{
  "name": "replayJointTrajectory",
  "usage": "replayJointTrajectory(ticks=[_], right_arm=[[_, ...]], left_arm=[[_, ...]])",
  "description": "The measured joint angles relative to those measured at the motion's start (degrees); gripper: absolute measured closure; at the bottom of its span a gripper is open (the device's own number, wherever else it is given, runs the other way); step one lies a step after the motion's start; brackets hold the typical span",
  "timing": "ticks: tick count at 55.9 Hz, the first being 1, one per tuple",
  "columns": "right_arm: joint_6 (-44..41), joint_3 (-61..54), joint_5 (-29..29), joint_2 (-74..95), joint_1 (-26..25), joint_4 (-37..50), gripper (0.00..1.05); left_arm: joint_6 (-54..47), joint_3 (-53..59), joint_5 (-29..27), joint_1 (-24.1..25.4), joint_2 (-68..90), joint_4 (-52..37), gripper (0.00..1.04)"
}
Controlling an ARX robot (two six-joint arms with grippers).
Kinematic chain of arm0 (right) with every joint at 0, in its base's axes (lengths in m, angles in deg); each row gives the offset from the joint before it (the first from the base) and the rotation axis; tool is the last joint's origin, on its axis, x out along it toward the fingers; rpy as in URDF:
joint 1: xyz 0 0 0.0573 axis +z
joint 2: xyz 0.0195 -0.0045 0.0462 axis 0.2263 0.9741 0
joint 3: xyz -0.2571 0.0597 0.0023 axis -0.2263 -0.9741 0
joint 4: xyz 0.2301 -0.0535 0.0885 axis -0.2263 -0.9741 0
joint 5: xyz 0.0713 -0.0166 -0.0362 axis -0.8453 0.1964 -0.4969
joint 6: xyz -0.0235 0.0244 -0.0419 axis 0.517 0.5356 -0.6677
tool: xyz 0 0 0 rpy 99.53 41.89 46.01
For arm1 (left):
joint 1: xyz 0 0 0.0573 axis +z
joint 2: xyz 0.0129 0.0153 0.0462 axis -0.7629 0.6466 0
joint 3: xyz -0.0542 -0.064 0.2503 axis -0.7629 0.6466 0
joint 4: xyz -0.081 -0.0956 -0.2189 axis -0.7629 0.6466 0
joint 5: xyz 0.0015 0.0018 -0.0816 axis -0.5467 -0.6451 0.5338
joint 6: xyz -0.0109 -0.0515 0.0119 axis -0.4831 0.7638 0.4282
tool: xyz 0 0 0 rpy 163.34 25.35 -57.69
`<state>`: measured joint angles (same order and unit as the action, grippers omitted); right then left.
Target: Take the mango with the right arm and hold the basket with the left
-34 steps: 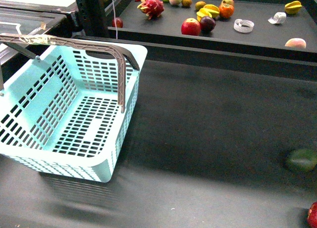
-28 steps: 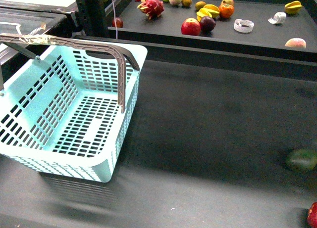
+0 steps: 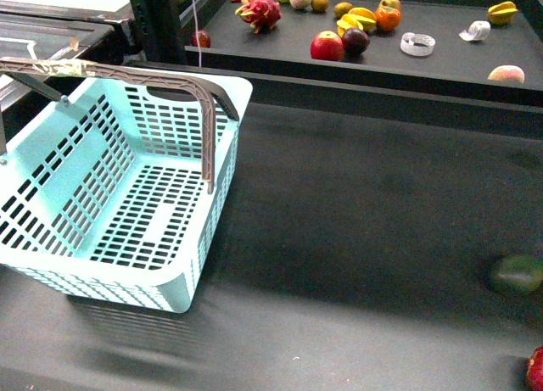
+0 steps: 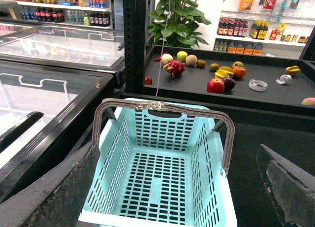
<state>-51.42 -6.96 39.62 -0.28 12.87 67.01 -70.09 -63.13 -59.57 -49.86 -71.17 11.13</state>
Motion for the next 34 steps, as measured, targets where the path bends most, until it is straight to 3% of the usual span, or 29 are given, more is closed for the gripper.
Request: replayJointTrajectory(ticks=[9, 10, 12, 14, 18, 24, 34], right_arm=[[0.0, 0.0, 0.0, 0.0, 0.0, 0.0, 0.08], [0.0, 0.0, 0.0, 0.0, 0.0, 0.0, 0.08], [0.0, 0.0, 0.0, 0.0, 0.0, 0.0, 0.08], [0.0, 0.0, 0.1, 0.0, 0.0, 0.0, 0.08], [0.0, 0.0, -0.1, 0.0, 0.0, 0.0, 0.08], [0.0, 0.0, -0.1, 0.0, 0.0, 0.0, 0.08], [0.0, 0.0, 0.0, 0.0, 0.0, 0.0, 0.08]], left_arm=[[0.0, 0.0, 0.0, 0.0, 0.0, 0.0, 0.08], [1.2, -0.2, -1.9, -0.6, 0.5, 0.6, 0.08], [7.9, -2.7, -13.7, -4.9, 4.8, 7.3, 0.08], [19.9, -5.0, -30.0, -9.0, 12.5, 11.4, 0.08], [34.4, -5.3, -39.3, -9.4, 20.1, 9.2, 0.08], [47.6, -6.6, -38.1, -8.2, 30.0, 0.5, 0.08], [55.9, -10.9, -34.1, -8.5, 51.5, -15.6, 0.08]])
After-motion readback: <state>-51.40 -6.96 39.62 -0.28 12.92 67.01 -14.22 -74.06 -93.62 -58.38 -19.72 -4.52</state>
